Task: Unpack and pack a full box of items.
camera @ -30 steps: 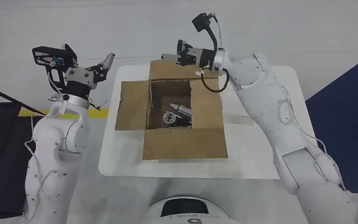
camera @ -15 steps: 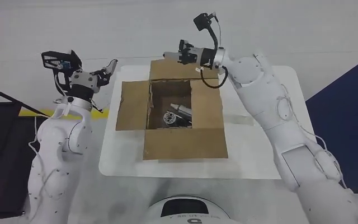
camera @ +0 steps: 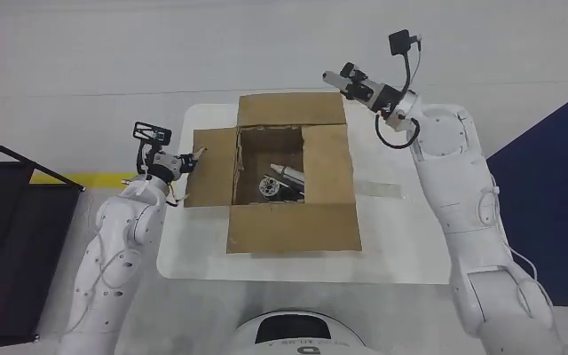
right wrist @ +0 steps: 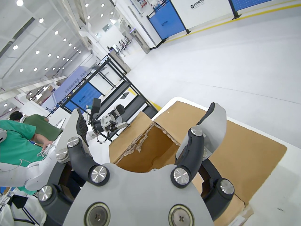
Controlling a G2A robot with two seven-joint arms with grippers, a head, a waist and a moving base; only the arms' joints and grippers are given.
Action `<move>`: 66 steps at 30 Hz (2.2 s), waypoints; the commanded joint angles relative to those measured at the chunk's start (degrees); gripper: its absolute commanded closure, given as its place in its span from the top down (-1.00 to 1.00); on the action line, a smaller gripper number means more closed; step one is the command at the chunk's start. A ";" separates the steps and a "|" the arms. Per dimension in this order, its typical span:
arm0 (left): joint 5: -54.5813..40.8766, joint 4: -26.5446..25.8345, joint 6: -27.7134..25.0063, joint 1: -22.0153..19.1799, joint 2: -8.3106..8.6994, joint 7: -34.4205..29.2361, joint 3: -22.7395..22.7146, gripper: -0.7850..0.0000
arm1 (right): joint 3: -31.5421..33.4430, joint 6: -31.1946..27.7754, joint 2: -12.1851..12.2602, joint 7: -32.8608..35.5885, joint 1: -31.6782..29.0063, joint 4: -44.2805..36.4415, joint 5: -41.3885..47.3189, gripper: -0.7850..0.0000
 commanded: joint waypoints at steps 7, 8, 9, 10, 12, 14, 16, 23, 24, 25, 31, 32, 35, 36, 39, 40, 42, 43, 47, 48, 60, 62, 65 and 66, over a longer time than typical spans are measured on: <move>2.64 5.68 -0.14 -3.83 -0.51 -1.88 4.27 1.00 | 3.27 5.88 1.24 4.79 -4.15 -1.30 2.03 1.00; 2.91 6.13 -0.22 -4.16 -0.57 -1.93 4.75 1.00 | 3.61 6.54 1.38 5.48 -4.57 -1.35 2.48 1.00; 3.20 6.59 -0.42 -4.44 -0.63 -2.01 5.26 1.00 | 3.93 7.42 1.53 6.02 -5.04 -1.22 2.39 1.00; 3.55 7.00 -0.55 -4.71 -0.68 -2.00 5.67 1.00 | 4.18 8.20 1.65 6.35 -5.46 -1.33 2.56 1.00; 4.20 7.68 -1.06 -5.07 -0.77 -1.88 6.51 1.00 | 4.62 10.09 1.88 7.35 -6.36 -1.11 2.85 1.00; 4.43 8.17 -0.99 -5.43 -0.84 -1.55 6.84 1.00 | 5.05 11.77 2.10 8.24 -7.17 -0.81 3.29 1.00; 3.79 8.15 -0.21 -6.10 -0.92 -0.95 6.44 1.00 | 5.47 12.75 2.30 8.95 -7.94 -0.56 3.90 1.00; -3.49 -0.88 1.61 -7.07 -0.89 -2.32 1.56 1.00 | 6.10 12.14 2.67 12.52 -10.25 1.68 9.75 1.00; -4.80 -3.24 0.84 -6.82 -0.86 -3.17 1.23 1.00 | 6.18 12.33 2.71 12.81 -10.42 2.44 10.51 1.00; -5.63 -5.05 0.23 -6.51 -0.82 -4.23 1.00 1.00 | 6.25 12.55 2.76 12.91 -10.48 3.07 10.84 1.00; -6.95 -10.55 -3.02 -6.49 -1.16 -9.79 6.58 1.00 | 6.61 13.69 3.09 13.83 -11.33 6.52 12.84 1.00; -5.78 -10.31 -3.10 -6.84 -1.31 -10.07 8.45 1.00 | 6.73 13.40 3.14 14.19 -11.63 6.83 13.57 1.00; -3.08 -8.39 -3.15 -8.35 -1.96 -10.97 14.65 1.00 | 6.71 11.78 3.17 16.10 -12.37 7.51 16.79 1.00; -1.77 -7.13 -4.03 -9.23 -2.25 -12.10 17.50 1.00 | 6.55 10.97 3.15 17.10 -12.48 8.12 18.28 1.00; 1.11 -4.39 -5.79 -10.81 -2.78 -13.23 22.38 1.00 | 6.18 9.90 3.10 17.97 -12.29 9.91 20.26 1.00; 1.90 -3.41 -5.77 -11.39 -3.02 -13.35 23.85 1.00 | 6.02 9.43 3.08 18.21 -12.13 10.49 20.81 1.00; 3.17 -1.57 -5.73 -12.69 -3.51 -13.60 26.53 1.00 | 5.75 8.43 3.06 19.00 -11.94 11.71 22.06 1.00; 3.45 -0.83 -5.37 -13.54 -3.78 -13.95 27.52 1.00 | 5.69 7.97 3.07 19.28 -11.86 12.26 22.55 1.00; 3.82 2.11 -3.64 -16.32 -4.89 -14.74 31.03 1.00 | 5.52 6.79 3.18 20.43 -11.56 13.85 23.90 1.00; 3.62 2.99 -3.17 -17.10 -5.24 -14.68 31.90 1.00 | 5.44 6.62 3.21 20.96 -11.45 14.27 24.42 1.00; -6.18 4.25 4.38 -19.96 -8.57 -7.65 36.48 1.00 | 3.38 5.16 3.07 27.98 -8.48 19.52 30.43 1.00; -7.49 3.27 5.56 -20.18 -9.00 -7.03 36.84 1.00 | 3.28 4.96 3.09 29.14 -7.98 20.58 31.51 1.00; -8.04 2.41 6.59 -20.78 -9.61 -6.26 37.78 1.00 | 3.43 4.30 3.19 30.45 -7.29 22.02 32.92 1.00; -8.18 2.21 6.91 -21.05 -9.84 -6.12 38.21 1.00 | 4.00 3.60 3.32 30.74 -7.21 22.46 33.75 1.00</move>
